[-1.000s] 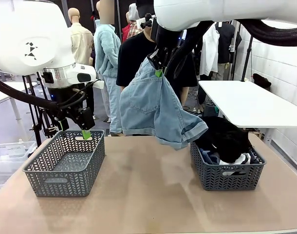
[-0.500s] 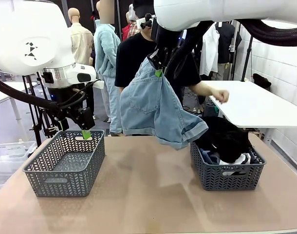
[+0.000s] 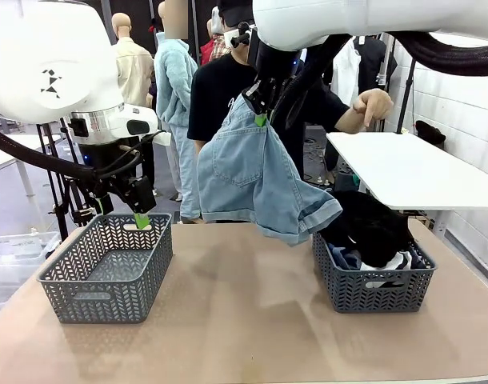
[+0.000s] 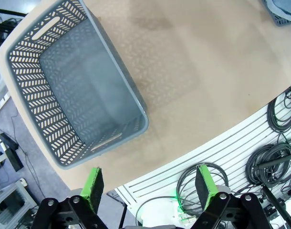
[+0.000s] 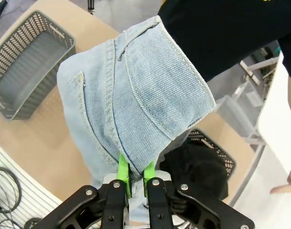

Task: Sort the tops and bottoms.
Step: Sort the clothes according to human instructions.

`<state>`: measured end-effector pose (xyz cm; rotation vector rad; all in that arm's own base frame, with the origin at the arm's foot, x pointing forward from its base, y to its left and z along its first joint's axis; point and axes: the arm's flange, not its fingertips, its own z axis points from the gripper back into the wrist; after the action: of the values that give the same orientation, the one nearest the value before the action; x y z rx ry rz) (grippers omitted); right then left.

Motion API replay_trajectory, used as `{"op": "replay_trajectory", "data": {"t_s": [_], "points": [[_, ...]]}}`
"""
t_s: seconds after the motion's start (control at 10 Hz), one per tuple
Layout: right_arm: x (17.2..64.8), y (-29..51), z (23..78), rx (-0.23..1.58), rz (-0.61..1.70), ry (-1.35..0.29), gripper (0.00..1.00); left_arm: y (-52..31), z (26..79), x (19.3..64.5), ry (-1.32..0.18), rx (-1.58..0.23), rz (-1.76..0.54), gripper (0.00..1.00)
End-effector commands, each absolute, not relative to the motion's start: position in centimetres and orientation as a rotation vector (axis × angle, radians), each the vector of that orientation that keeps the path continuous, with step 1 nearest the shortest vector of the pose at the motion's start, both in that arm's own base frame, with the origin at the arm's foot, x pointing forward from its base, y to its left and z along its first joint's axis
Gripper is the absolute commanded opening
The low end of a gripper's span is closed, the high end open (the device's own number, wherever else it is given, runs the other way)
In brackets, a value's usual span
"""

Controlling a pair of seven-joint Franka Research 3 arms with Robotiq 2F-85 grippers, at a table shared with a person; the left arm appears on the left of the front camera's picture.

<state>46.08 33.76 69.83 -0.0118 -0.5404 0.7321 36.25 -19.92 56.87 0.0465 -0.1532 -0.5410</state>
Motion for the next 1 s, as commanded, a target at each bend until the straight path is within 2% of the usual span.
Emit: {"op": "replay_trajectory", "data": {"t_s": [0.0,0.8,0.9], "points": [[45.7,33.4,70.1,0.004,0.726,-0.543,0.0,-19.7,56.9,36.3,-0.162,0.049,-0.54,1.0],[46.1,33.8,69.8,-0.012,0.732,-0.54,0.0,-19.7,56.9,36.3,-0.162,0.049,-0.54,1.0],[46.1,33.0,71.6,0.002,0.738,-0.565,0.0,-19.7,56.9,36.3,-0.162,0.049,-0.54,1.0]]}}
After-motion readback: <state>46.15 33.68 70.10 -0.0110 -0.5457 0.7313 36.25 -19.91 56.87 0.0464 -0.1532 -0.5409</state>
